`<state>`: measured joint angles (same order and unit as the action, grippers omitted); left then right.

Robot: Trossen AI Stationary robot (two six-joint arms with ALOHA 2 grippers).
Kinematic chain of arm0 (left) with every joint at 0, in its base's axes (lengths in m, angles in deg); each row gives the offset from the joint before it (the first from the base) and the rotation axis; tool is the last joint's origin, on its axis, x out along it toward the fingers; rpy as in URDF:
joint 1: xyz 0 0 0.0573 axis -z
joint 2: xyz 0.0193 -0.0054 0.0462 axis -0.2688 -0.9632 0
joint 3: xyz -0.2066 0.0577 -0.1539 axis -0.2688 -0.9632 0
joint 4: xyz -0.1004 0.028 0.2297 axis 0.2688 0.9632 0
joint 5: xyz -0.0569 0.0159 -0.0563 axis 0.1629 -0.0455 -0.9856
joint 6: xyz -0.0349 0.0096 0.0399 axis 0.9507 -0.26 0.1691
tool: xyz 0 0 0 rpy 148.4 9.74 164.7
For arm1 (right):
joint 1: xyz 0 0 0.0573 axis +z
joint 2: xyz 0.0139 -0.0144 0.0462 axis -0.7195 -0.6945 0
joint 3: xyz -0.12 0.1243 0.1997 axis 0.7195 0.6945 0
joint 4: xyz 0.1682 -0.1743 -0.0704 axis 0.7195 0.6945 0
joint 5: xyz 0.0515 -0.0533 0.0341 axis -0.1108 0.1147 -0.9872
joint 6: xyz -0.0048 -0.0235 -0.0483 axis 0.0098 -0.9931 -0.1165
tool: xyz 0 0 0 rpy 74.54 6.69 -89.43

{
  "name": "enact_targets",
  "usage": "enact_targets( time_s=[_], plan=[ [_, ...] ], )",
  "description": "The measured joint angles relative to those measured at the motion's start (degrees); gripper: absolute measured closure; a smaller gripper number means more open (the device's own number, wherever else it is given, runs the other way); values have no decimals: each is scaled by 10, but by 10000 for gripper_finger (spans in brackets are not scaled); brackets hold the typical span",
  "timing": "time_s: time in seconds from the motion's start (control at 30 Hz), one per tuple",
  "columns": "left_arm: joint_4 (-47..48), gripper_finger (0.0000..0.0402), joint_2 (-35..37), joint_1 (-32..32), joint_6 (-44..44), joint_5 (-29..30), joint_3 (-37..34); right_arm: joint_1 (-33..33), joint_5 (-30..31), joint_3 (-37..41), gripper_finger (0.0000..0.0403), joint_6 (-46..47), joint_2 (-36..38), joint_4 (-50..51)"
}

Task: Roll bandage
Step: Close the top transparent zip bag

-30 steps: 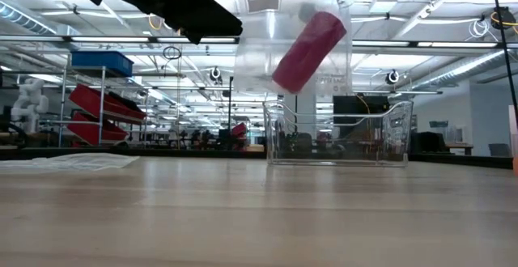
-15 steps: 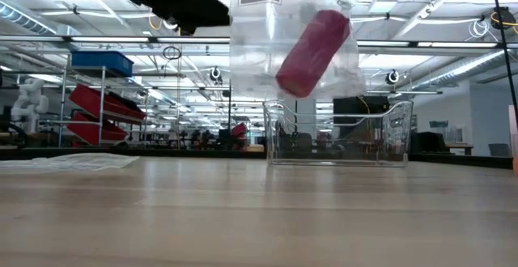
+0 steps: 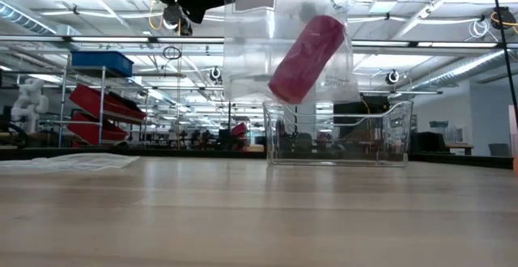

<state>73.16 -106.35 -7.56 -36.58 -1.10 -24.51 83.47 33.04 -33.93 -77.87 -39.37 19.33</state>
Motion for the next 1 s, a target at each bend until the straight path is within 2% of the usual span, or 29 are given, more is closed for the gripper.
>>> enact_targets(
  time_s=[0.47, 0.73, 0.87, 1.0],
  plan=[
    [-36, 239, -42, -1, 0, 1, 0, -3, 2, 0, 403, 7, 0, -4],
    [-52, 245, -43, -1, 0, 3, 0, -3, 1, 0, 403, 9, 0, -4],
    [-51, 282, -43, -1, 1, 4, 0, -3, 1, 0, 403, 9, 0, -4],
    [-40, 348, -43, -1, 0, 3, 1, -3, 1, 0, 403, 9, 0, -4]
  ],
)
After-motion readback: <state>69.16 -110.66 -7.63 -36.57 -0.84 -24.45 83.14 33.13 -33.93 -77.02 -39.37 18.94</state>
